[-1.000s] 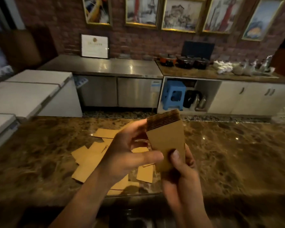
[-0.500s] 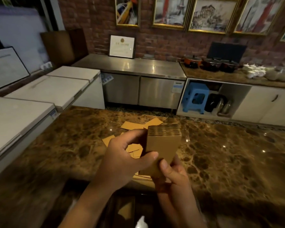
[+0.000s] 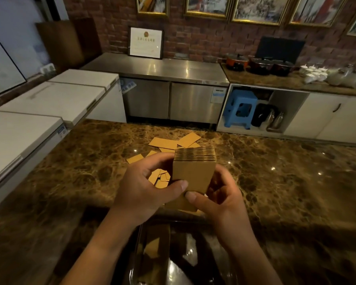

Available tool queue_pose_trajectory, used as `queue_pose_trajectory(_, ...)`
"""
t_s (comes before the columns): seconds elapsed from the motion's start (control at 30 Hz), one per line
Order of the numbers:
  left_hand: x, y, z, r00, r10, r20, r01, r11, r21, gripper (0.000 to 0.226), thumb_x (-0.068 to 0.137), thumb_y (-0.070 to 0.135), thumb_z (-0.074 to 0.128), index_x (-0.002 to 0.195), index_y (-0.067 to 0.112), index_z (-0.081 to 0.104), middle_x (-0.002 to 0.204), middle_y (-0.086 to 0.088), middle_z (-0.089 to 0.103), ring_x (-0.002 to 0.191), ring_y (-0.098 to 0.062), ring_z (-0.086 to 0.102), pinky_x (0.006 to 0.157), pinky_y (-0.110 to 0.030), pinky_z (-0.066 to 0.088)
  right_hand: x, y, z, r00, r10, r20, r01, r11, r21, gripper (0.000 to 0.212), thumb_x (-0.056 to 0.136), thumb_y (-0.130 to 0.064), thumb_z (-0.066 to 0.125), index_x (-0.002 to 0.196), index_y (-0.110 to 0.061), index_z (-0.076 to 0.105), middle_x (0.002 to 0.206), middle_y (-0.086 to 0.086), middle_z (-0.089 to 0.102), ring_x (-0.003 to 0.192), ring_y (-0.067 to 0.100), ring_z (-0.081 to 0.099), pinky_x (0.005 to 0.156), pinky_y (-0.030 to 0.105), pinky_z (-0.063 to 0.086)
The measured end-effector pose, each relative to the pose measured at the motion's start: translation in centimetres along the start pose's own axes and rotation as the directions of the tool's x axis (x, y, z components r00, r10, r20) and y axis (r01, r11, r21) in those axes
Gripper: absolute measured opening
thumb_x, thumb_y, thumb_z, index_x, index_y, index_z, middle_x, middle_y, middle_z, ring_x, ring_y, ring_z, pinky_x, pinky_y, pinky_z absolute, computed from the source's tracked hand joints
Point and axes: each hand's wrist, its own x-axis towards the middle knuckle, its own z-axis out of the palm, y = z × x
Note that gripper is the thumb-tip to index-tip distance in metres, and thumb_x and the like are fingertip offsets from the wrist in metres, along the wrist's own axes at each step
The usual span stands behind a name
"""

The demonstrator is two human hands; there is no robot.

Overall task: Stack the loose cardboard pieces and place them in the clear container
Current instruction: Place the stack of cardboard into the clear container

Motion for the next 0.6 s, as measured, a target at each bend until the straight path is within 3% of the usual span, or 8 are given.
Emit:
queue_pose_trajectory(0.1, -0.6, -0.6, 0.0, 0.998, -0.060, 0.020, 0.061, 0.995, -0.075, 0.038, 0.066, 0.034, 0.078, 0.104, 0.039, 0.073, 0.102, 0.009, 0.077, 0.099, -0.018, 0.071, 0.076, -0.036, 0.061, -0.3, -0.6, -0.3, 0.999, -0.013, 0.045, 0.015, 0.998, -0.057, 0.047, 0.077, -0.016, 0.079, 0.118, -0.033, 0.063, 0.112, -0.005, 0.072, 0.107, 0.018, 0.069, 0.079, 0.031, 0.060)
queue_pose_trajectory(0.17, -1.3, -1.2, 0.0, 0.992, -0.121, 0.039, 0.124, 0.985, -0.121, 0.038, 0.065, 0.033, 0.078, 0.102, 0.033, 0.070, 0.098, 0.015, 0.077, 0.094, -0.010, 0.072, 0.071, -0.024, 0.058, -0.5, -0.4, -0.3, 0.996, 0.032, 0.080, -0.028, 0.998, -0.047, 0.045, 0.077, -0.016, 0.077, 0.118, -0.027, 0.062, 0.112, -0.002, 0.073, 0.106, 0.019, 0.070, 0.077, 0.032, 0.061)
queue_pose_trajectory(0.23, -2.1, -2.0, -0.1, 0.977, -0.200, 0.067, 0.209, 0.964, -0.162, 0.043, 0.063, 0.034, 0.079, 0.105, 0.031, 0.068, 0.098, 0.016, 0.077, 0.093, -0.005, 0.072, 0.068, -0.018, 0.056, -0.6, 0.3, -0.1, 0.989, 0.118, 0.089, -0.117, 0.993, -0.015, 0.048, 0.076, -0.016, 0.076, 0.121, -0.022, 0.059, 0.113, 0.001, 0.073, 0.105, 0.022, 0.071, 0.077, 0.035, 0.061)
queue_pose_trajectory(0.37, -4.0, -4.2, -1.4, 0.925, -0.373, 0.069, 0.379, 0.897, -0.227, 0.060, 0.062, 0.041, 0.081, 0.119, 0.038, 0.063, 0.103, 0.005, 0.075, 0.097, -0.012, 0.072, 0.072, -0.022, 0.057, -1.1, 2.8, 0.1, 0.931, 0.358, 0.073, -0.362, 0.930, 0.067, 0.056, 0.070, -0.019, 0.078, 0.122, -0.016, 0.057, 0.107, 0.006, 0.077, 0.097, 0.024, 0.075, 0.073, 0.036, 0.062)
queue_pose_trajectory(0.43, -5.1, -5.4, -2.6, 0.911, -0.411, -0.042, 0.391, 0.890, -0.236, 0.056, 0.066, 0.050, 0.074, 0.120, 0.039, 0.062, 0.110, 0.006, 0.073, 0.103, -0.010, 0.069, 0.079, -0.024, 0.056, -1.8, 4.2, -0.1, 0.876, 0.480, 0.050, -0.481, 0.876, 0.016, 0.065, 0.067, -0.028, 0.088, 0.123, -0.016, 0.057, 0.106, 0.007, 0.077, 0.092, 0.024, 0.075, 0.069, 0.036, 0.062)
queue_pose_trajectory(0.5, -6.5, -6.9, -3.7, 0.876, -0.470, -0.108, 0.439, 0.870, -0.226, 0.058, 0.071, 0.061, 0.063, 0.125, 0.040, 0.061, 0.125, 0.007, 0.068, 0.117, -0.010, 0.063, 0.097, -0.036, 0.052, -2.3, 5.8, -0.1, 0.802, 0.597, 0.021, -0.592, 0.799, -0.106, 0.069, 0.060, -0.037, 0.087, 0.120, -0.020, 0.058, 0.108, 0.006, 0.075, 0.093, 0.026, 0.074, 0.074, 0.043, 0.063)
queue_pose_trajectory(0.6, -8.4, -8.9, -3.9, 0.815, -0.575, -0.067, 0.549, 0.805, -0.227, 0.070, 0.076, 0.071, 0.048, 0.138, 0.039, 0.052, 0.148, 0.005, 0.051, 0.129, -0.008, 0.051, 0.111, -0.046, 0.040, -2.8, 8.2, 0.4, 0.717, 0.696, -0.024, -0.673, 0.684, -0.280, 0.056, 0.069, -0.035, 0.085, 0.115, -0.021, 0.057, 0.109, 0.006, 0.072, 0.096, 0.026, 0.071, 0.081, 0.047, 0.061)
